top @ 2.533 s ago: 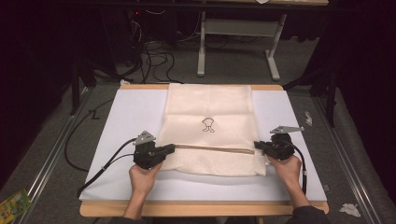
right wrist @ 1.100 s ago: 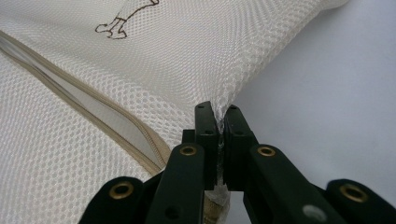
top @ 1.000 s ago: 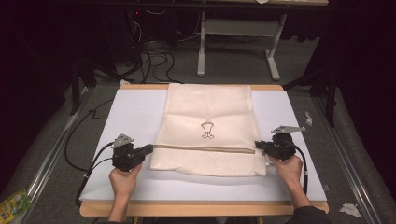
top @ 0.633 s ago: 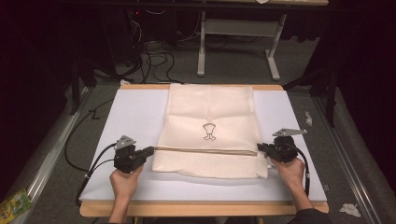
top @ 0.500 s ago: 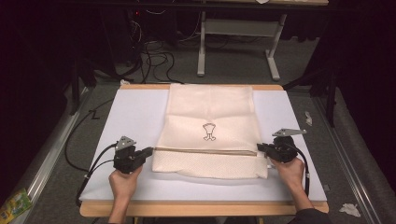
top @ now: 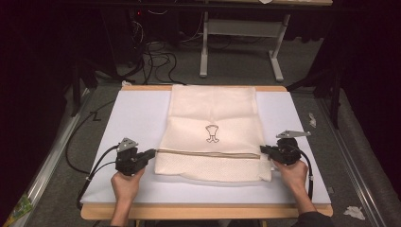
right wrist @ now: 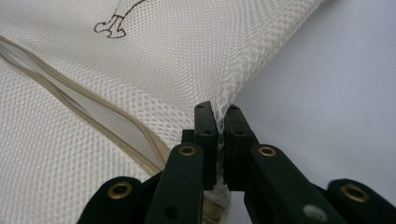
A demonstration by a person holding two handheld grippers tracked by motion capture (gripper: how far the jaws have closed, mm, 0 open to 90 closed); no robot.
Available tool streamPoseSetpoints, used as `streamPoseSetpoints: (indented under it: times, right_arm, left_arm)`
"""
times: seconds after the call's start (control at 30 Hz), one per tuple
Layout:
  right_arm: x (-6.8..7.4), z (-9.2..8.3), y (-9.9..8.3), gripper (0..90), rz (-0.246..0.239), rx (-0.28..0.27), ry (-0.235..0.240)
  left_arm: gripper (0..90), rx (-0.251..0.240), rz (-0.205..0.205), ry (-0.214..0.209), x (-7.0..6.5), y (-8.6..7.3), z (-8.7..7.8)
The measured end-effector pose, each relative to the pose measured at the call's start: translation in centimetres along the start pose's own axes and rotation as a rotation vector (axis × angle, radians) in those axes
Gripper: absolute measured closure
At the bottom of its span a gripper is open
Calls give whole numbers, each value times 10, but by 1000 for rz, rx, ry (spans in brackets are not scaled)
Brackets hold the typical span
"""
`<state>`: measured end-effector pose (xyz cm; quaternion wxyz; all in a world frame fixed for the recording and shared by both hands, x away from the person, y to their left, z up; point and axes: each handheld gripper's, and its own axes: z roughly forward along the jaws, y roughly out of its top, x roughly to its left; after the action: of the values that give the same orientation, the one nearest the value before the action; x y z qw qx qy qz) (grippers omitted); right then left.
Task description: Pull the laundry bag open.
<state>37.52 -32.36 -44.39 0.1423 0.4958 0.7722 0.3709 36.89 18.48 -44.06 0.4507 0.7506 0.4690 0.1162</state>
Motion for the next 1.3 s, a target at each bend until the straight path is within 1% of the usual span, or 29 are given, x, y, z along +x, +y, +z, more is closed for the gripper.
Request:
streamPoseSetpoints:
  times: [0.07,0.1,0.2,0.4,0.57,0.67,0.77,0.8,0.87,0.93,0.97,1.0,1.07,1.13,1.17,1.23,1.27,1.3]
  right_arm:
    - [0,0,-1,868,9,8,0]
    - [0,1,-1,863,9,14,1]
    - [0,3,-2,853,3,24,2]
    - [0,5,-2,841,-15,36,-12]
    - [-1,10,-3,779,-9,56,-26]
    - [-1,10,-4,755,-9,61,-30]
    - [-1,10,-4,710,-14,65,-34]
    - [-1,10,-4,699,-9,60,-34]
    - [-2,10,-4,657,-2,57,-34]
    - [-3,10,-3,609,0,60,-41]
    - [-3,10,-3,593,-4,59,-45]
    - [-3,9,-2,579,-2,52,-51]
    - [-4,7,-1,559,-3,35,-52]
    - [-5,4,0,541,1,24,-60]
    - [-5,2,0,530,-1,12,-62]
    - [-5,-5,1,516,12,-34,-69]
    - [-6,-7,1,514,13,-53,-73]
    - [-5,-9,1,513,25,-65,-77]
  left_arm:
    - [867,5,-1,-3,0,0,0]
    - [867,9,5,3,0,0,0]
    - [866,31,27,22,-2,-1,2]
    - [864,64,41,30,-2,-3,7]
    - [860,68,31,22,-4,-4,9]
    - [858,72,33,25,-4,-5,11]
    - [847,73,40,15,-5,-5,12]
    - [836,70,39,7,-5,-5,12]
    - [781,64,37,-8,-5,-5,13]
    - [733,61,57,-8,-8,-4,12]
    - [708,59,68,-1,-10,-3,12]
    - [680,61,75,4,-11,-1,11]
    - [636,54,74,6,-11,1,12]
    - [608,41,73,7,-12,3,12]
    - [601,38,80,6,-12,5,11]
    - [597,25,65,-4,-12,6,10]
    - [589,18,60,-1,-11,7,9]
    - [577,14,62,0,-10,8,6]
